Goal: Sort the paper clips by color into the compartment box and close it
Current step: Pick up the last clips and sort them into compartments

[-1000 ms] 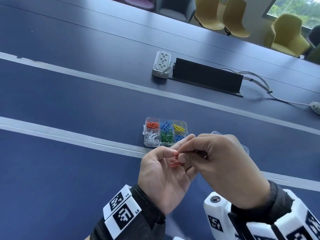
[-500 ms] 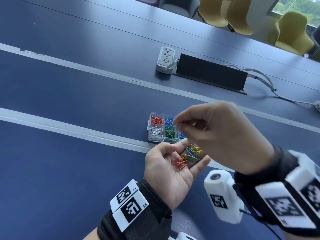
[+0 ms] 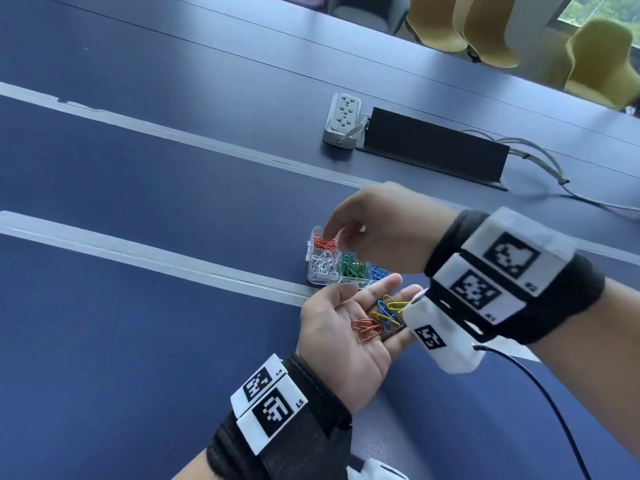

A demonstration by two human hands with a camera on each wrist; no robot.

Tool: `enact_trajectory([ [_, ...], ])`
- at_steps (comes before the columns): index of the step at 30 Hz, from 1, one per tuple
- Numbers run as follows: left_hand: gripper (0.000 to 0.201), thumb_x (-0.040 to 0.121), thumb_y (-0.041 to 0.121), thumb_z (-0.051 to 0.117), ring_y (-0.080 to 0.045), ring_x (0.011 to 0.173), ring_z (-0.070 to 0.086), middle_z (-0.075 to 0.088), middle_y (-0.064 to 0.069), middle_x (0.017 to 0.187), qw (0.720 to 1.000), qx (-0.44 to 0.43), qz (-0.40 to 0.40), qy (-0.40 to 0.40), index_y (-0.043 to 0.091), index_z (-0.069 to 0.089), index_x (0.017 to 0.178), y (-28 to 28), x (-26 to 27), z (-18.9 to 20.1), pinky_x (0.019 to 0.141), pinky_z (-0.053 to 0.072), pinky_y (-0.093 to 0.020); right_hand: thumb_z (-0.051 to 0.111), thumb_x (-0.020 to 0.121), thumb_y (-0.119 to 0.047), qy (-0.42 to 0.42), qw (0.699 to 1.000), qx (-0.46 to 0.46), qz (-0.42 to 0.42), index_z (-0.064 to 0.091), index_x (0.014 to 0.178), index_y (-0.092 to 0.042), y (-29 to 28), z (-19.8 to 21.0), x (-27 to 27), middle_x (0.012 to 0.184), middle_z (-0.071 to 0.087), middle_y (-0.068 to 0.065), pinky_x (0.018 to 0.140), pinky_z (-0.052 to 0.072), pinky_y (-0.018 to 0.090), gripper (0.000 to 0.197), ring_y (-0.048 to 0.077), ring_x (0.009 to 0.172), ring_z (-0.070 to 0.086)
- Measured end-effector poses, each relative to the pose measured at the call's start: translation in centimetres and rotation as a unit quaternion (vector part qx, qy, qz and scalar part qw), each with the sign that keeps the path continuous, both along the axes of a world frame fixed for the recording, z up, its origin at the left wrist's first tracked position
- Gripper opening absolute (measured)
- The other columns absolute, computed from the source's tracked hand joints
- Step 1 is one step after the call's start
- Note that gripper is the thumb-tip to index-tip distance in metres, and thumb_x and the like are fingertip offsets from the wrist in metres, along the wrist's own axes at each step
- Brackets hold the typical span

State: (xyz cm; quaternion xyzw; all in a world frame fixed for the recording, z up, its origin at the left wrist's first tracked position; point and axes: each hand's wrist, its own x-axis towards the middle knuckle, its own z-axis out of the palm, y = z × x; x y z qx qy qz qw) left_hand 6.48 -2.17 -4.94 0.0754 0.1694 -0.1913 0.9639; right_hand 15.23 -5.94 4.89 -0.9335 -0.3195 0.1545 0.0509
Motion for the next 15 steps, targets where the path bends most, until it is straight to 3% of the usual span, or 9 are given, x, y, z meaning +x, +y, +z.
enact_trajectory([
  [2,0.051,0.081,0.024,0.038,-0.043,0.109,0.058,0.063,-0.031,0.113,1.000,0.003,0.015,0.008,-0.009,0.057,0.115,0.2,0.0,0.3,0.104,0.037,-0.052,0.047,0.084,-0.010,-0.006,1.000,0.027,-0.009,0.070,0.099,-0.031,-1.1,0.9,-0.2,0.092,0.071,-0.005,0.079,0.049,0.023,0.035,0.014,0.077,0.059],
  [4,0.049,0.083,0.025,0.036,-0.044,0.111,0.057,0.065,-0.030,0.109,1.000,0.004,0.026,0.010,-0.008,0.060,0.112,0.3,0.0,0.5,0.101,0.040,-0.050,0.051,0.083,-0.012,-0.017,0.999,0.042,-0.012,0.071,0.095,-0.033,-2.8,1.4,-0.5,0.078,0.066,-0.009,0.075,0.048,0.022,0.031,0.012,0.071,0.060],
  [6,0.053,0.084,0.028,0.035,-0.043,0.114,0.056,0.065,-0.028,0.110,0.999,-0.005,0.032,0.004,-0.008,0.060,0.115,0.5,0.1,0.4,0.100,0.040,-0.050,0.058,0.082,-0.016,-0.022,0.999,0.048,-0.012,0.071,0.091,-0.034,-4.6,1.6,-0.9,0.064,0.058,-0.018,0.064,0.042,0.010,0.025,0.001,0.062,0.056],
  [8,0.058,0.085,0.032,0.034,-0.041,0.114,0.056,0.062,-0.027,0.119,0.999,-0.015,0.033,-0.008,-0.008,0.059,0.119,0.6,0.1,0.3,0.103,0.037,-0.051,0.063,0.082,-0.021,-0.022,0.999,0.033,-0.002,0.071,0.090,-0.035,-5.9,1.5,-1.4,0.065,0.057,-0.019,0.061,0.037,0.006,0.019,-0.006,0.060,0.052],
  [11,0.062,0.086,0.035,0.031,-0.039,0.115,0.052,0.055,-0.027,0.130,0.999,-0.028,0.028,-0.032,-0.010,0.058,0.120,0.6,-0.1,0.4,0.106,0.035,-0.049,0.064,0.081,-0.024,-0.019,1.000,0.001,0.021,0.070,0.096,-0.034,-7.1,0.6,-2.0,0.079,0.058,-0.013,0.062,0.037,0.011,0.019,0.003,0.066,0.051],
  [15,0.063,0.085,0.034,0.033,-0.041,0.115,0.049,0.050,-0.029,0.133,0.998,-0.040,0.028,-0.036,-0.011,0.053,0.125,0.4,-0.2,0.6,0.105,0.037,-0.048,0.063,0.080,-0.019,-0.031,0.999,0.014,0.019,0.072,0.088,-0.028,-7.5,-0.4,-2.7,0.083,0.056,-0.008,0.074,0.048,0.031,0.014,0.015,0.074,0.055],
])
